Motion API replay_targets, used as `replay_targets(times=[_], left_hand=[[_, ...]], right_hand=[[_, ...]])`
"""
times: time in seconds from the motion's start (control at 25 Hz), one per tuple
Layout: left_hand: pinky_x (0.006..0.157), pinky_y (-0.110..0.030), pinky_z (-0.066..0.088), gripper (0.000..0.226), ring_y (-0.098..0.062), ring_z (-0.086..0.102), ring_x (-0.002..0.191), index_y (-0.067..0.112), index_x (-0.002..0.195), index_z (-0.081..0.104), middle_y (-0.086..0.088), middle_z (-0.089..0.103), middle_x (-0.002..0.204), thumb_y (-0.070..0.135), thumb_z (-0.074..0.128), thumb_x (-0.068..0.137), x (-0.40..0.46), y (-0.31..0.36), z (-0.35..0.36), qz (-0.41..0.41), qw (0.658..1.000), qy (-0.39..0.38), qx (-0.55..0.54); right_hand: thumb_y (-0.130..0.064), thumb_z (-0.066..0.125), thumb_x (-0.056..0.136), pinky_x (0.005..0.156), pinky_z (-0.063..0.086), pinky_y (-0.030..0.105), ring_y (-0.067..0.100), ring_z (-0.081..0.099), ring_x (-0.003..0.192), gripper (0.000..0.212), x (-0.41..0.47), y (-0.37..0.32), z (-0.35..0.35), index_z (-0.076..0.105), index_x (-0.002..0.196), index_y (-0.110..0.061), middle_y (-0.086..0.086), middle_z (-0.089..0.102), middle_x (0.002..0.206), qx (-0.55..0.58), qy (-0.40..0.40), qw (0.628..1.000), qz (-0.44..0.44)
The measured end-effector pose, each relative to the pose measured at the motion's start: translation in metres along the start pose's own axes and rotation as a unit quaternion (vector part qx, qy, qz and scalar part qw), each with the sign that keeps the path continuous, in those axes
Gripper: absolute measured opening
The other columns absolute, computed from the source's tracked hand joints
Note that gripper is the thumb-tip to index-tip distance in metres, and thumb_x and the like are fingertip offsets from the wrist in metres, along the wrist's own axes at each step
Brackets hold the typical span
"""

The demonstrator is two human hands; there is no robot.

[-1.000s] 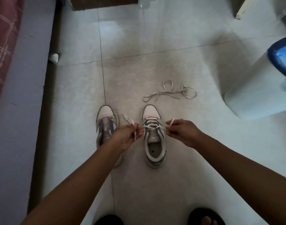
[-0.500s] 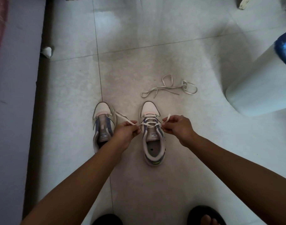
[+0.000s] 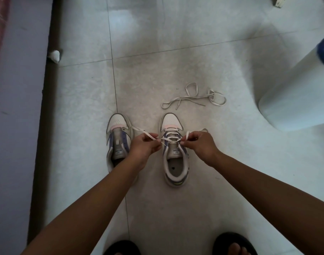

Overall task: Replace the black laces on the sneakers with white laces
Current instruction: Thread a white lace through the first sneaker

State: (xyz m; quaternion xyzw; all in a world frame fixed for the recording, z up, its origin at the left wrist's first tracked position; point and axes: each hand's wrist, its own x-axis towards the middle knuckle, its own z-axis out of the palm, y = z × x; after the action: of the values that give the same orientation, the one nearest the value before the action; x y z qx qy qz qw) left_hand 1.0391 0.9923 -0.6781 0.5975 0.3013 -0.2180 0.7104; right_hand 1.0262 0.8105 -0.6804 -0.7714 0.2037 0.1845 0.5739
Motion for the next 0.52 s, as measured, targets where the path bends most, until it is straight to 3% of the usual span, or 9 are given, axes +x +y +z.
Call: replay_targets(times=[0.16, 0.32, 0.4, 0.52], left_hand=[[0.062, -0.021, 0.058, 0.017, -0.019, 0.06, 0.071, 0.005, 0.081, 0.058, -0.011, 0.059, 0.078, -0.011, 0.059, 0.084, 0.001, -0.002, -0.001, 0.016, 0.999, -0.011, 0.035], [0.056, -0.018, 0.052, 0.02, -0.013, 0.06, 0.066, 0.014, 0.075, 0.06, -0.004, 0.063, 0.072, -0.004, 0.067, 0.081, 0.001, -0.007, -0.001, 0.058, 0.984, -0.025, 0.164], [0.056, -0.016, 0.049, 0.019, -0.011, 0.06, 0.065, 0.016, 0.075, 0.061, -0.002, 0.064, 0.071, -0.001, 0.069, 0.08, -0.001, -0.011, 0.001, 0.091, 0.973, -0.025, 0.212], [0.073, -0.029, 0.053, 0.013, -0.014, 0.062, 0.074, 0.015, 0.082, 0.064, -0.002, 0.065, 0.075, 0.003, 0.069, 0.081, -0.005, -0.016, 0.002, 0.168, 0.95, -0.005, 0.263]], right_hand=[[0.005, 0.07, 0.077, 0.06, 0.052, 0.011, 0.005, 0.061, 0.064, 0.014, 0.0, 0.004, 0.003, 0.07, 0.091, 0.002, -0.001, 0.066, 0.07, 0.055, 0.002, 0.998, 0.026], [0.001, 0.068, 0.081, 0.059, 0.053, 0.014, 0.007, 0.061, 0.064, 0.014, -0.004, 0.004, 0.0, 0.07, 0.094, 0.0, 0.0, 0.066, 0.072, 0.049, 0.003, 0.999, 0.018], [-0.006, 0.066, 0.085, 0.067, 0.054, 0.024, 0.014, 0.06, 0.073, 0.013, -0.006, 0.003, 0.001, 0.069, 0.097, -0.005, 0.002, 0.066, 0.079, -0.03, 0.023, 0.999, 0.004], [-0.019, 0.063, 0.088, 0.081, 0.044, 0.028, 0.014, 0.053, 0.095, 0.046, -0.014, 0.004, 0.005, 0.048, 0.13, -0.012, -0.001, 0.055, 0.104, -0.17, 0.084, 0.98, -0.059]])
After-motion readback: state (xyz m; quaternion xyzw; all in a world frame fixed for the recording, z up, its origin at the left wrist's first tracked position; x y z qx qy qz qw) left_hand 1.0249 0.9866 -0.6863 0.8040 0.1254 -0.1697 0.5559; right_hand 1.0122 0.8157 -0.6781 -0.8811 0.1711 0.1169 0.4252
